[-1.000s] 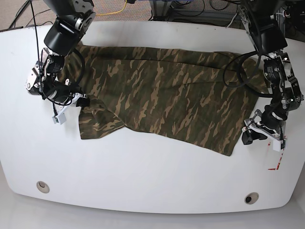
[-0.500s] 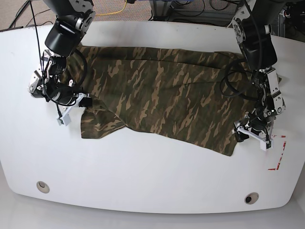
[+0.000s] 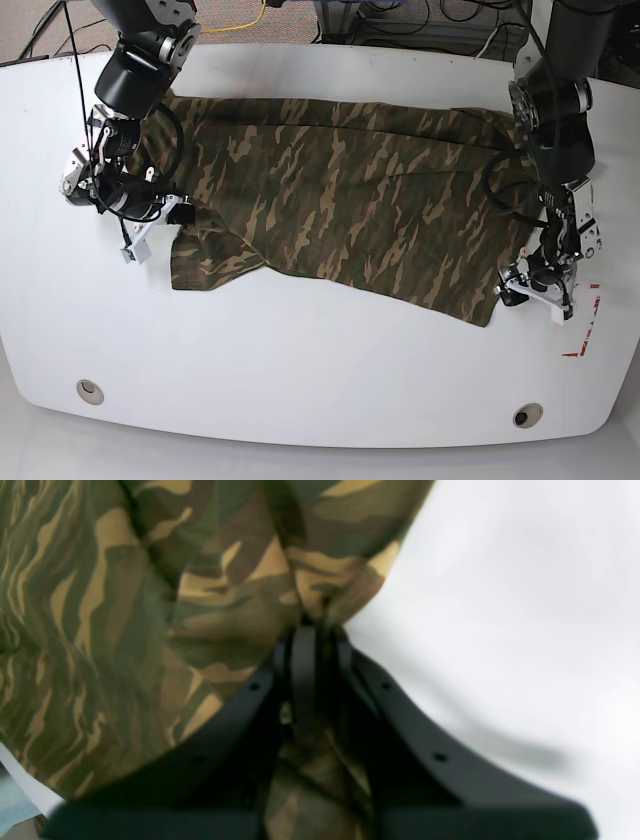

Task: Layout the t-shirt on the table in an organized manner, then fold the t-shirt properly
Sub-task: 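Grasp the shirt hem corners with both grippers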

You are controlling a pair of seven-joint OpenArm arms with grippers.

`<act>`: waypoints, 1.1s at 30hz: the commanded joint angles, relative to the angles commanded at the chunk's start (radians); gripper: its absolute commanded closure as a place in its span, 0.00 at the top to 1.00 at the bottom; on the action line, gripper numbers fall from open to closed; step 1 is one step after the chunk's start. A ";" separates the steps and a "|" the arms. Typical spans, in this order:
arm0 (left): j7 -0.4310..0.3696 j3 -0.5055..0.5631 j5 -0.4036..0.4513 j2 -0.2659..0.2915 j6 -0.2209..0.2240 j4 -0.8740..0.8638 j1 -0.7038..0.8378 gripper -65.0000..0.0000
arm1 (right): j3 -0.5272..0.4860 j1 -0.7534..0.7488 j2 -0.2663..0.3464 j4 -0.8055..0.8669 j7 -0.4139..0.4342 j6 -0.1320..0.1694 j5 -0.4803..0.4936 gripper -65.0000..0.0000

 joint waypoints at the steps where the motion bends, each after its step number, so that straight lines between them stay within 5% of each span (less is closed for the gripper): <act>1: 0.000 0.011 0.000 0.002 -0.008 -0.003 -0.002 0.59 | 0.000 0.003 0.000 0.005 0.000 0.000 0.000 0.07; 23: 0.000 0.029 0.006 0.120 -0.015 -0.005 -0.029 0.57 | -0.002 0.009 -0.006 0.081 -0.002 0.000 0.000 0.07; 33: -0.002 0.029 0.005 0.120 0.018 -0.002 -0.025 0.03 | -0.002 0.008 -0.002 0.081 -0.002 0.000 0.000 0.00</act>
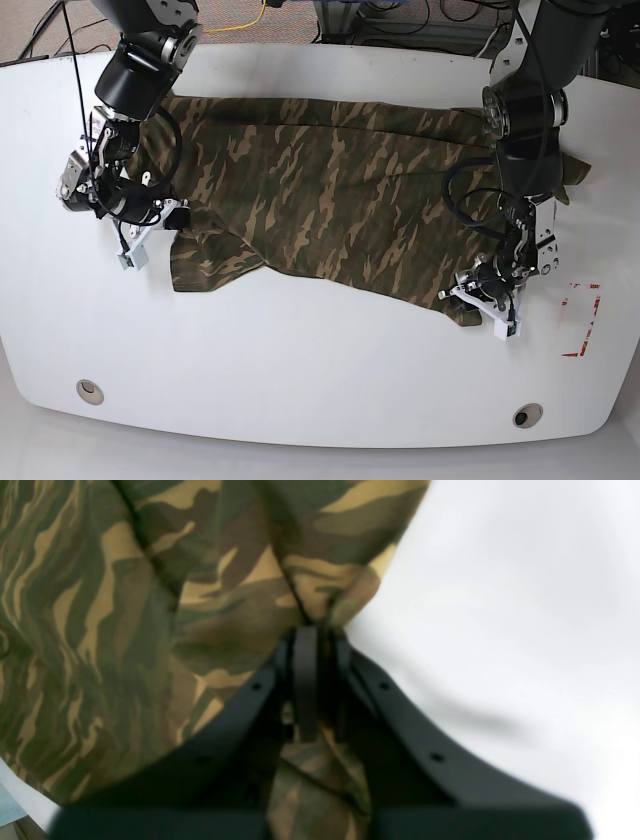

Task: Layout the t-shirt on the table in an organized manner, then fold the t-shirt properly
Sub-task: 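Grasp the shirt hem corners with both grippers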

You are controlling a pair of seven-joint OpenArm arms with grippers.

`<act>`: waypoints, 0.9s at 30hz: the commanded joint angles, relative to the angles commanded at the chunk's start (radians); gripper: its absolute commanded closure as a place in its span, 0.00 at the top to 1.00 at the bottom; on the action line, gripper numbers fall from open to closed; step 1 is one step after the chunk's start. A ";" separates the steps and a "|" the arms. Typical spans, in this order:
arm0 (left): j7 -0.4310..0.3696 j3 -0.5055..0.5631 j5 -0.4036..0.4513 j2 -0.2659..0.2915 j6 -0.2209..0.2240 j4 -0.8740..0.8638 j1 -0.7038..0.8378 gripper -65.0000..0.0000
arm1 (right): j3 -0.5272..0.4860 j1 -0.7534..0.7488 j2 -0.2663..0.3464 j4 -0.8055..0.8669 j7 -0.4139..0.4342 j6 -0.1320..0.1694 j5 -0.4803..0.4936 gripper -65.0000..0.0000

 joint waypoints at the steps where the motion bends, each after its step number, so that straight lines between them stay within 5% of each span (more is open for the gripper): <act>1: 0.000 0.000 0.000 -0.002 0.006 0.002 0.002 0.02 | 0.000 0.000 0.000 0.000 0.000 0.000 -0.002 0.00; 22: 0.054 -0.006 -0.005 -0.029 0.008 0.152 0.084 0.01 | 0.000 -0.002 -0.002 0.118 -0.040 0.000 -0.005 0.00; 27: 0.069 -0.006 -0.006 -0.029 0.008 0.192 0.100 0.01 | 0.002 -0.002 0.000 0.117 -0.037 0.000 -0.006 0.10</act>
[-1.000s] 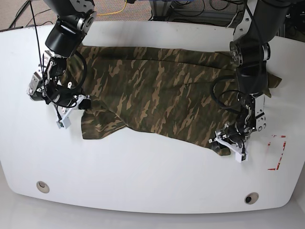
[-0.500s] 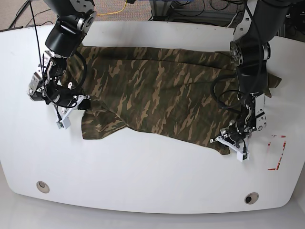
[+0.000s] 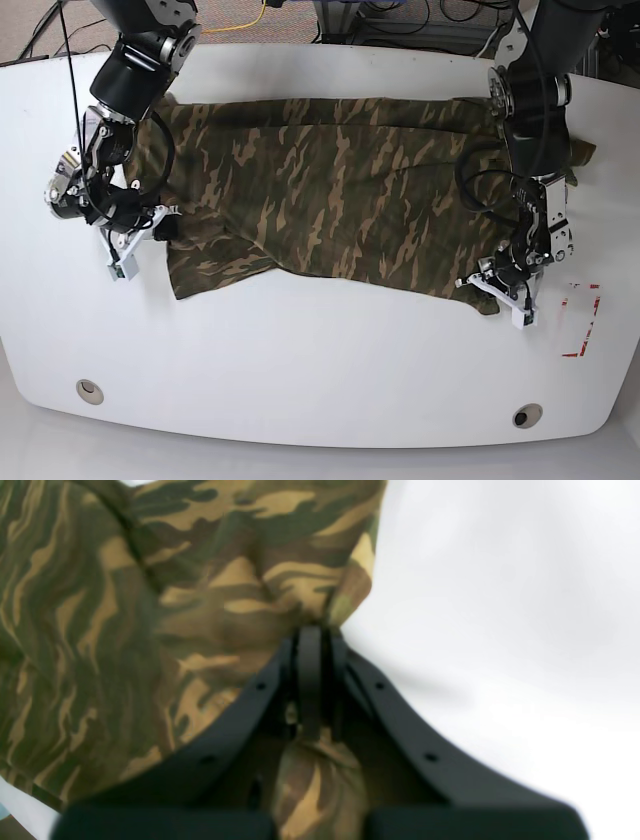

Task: Layout the t-shirt on the table in an organized manner, then fold the t-shirt properly
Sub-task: 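Grasp the shirt hem corners with both grippers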

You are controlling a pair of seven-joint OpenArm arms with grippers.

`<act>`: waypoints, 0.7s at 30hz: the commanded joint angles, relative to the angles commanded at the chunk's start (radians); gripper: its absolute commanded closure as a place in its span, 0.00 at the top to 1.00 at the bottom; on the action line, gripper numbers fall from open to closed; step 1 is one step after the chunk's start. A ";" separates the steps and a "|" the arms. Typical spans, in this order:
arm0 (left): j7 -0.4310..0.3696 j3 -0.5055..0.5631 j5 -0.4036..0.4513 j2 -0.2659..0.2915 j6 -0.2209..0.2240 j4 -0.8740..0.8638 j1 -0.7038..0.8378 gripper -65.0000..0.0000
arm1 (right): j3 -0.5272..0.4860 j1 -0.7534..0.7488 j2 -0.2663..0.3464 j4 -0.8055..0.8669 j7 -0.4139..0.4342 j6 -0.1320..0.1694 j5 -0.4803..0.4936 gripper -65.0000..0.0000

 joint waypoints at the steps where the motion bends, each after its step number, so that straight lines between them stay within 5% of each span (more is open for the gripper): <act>1: 0.000 0.000 0.000 0.000 0.000 0.003 0.009 0.01 | 0.002 0.000 0.000 0.000 0.000 0.000 0.000 0.15; 13: 0.000 0.000 0.000 0.000 -0.003 0.020 0.018 0.01 | 0.006 -0.017 -0.005 -0.003 0.018 0.000 0.000 0.69; 21: 0.000 0.000 0.000 0.002 -0.003 0.018 0.020 0.01 | 0.002 -0.037 0.014 -0.095 0.137 0.000 -0.002 0.92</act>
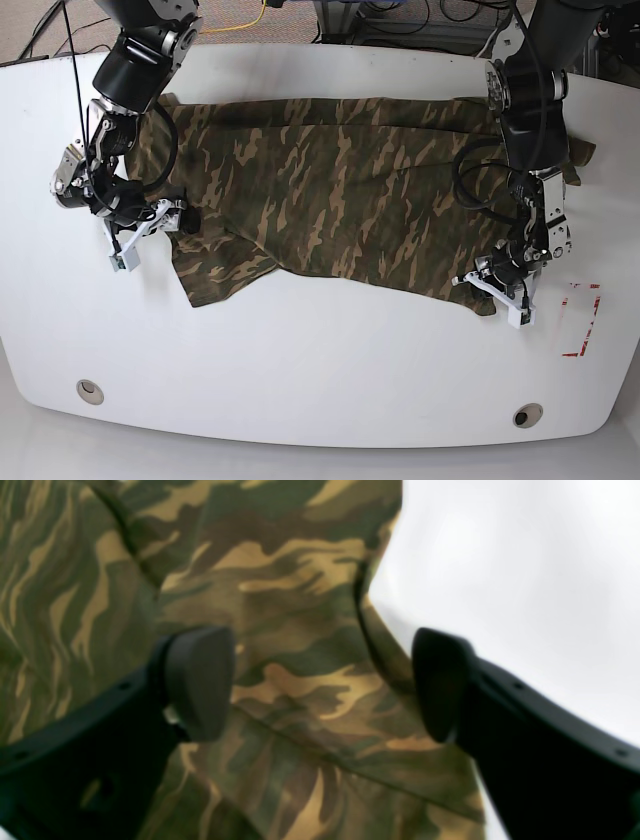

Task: Layout the t-shirt on the table in an organized manner, then fold the t-shirt properly
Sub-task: 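Grasp the shirt hem corners with both grippers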

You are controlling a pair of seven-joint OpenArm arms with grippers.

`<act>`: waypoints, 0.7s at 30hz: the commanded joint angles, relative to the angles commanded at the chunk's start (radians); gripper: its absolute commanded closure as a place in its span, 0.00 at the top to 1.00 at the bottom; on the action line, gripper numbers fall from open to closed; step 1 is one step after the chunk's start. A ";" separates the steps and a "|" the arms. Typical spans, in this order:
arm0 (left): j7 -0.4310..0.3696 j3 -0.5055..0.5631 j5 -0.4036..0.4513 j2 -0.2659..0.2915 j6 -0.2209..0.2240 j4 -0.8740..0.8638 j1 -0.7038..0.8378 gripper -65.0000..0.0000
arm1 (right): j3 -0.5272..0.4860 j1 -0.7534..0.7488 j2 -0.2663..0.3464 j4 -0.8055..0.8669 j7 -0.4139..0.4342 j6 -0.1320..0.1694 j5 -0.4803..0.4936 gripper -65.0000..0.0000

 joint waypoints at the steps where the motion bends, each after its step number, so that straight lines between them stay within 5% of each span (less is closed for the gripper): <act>1: 0.000 0.000 0.000 0.000 0.000 0.000 0.000 0.01 | -0.002 0.002 0.018 -0.034 0.025 0.000 0.000 0.95; 11: 0.011 0.000 0.000 0.000 -0.002 0.000 0.000 0.01 | -0.003 0.037 0.097 -0.259 0.124 0.000 0.006 0.98; 21: 0.012 0.000 0.000 0.000 -0.002 0.000 0.000 0.01 | -0.003 0.029 0.023 -0.224 0.026 0.000 0.008 0.98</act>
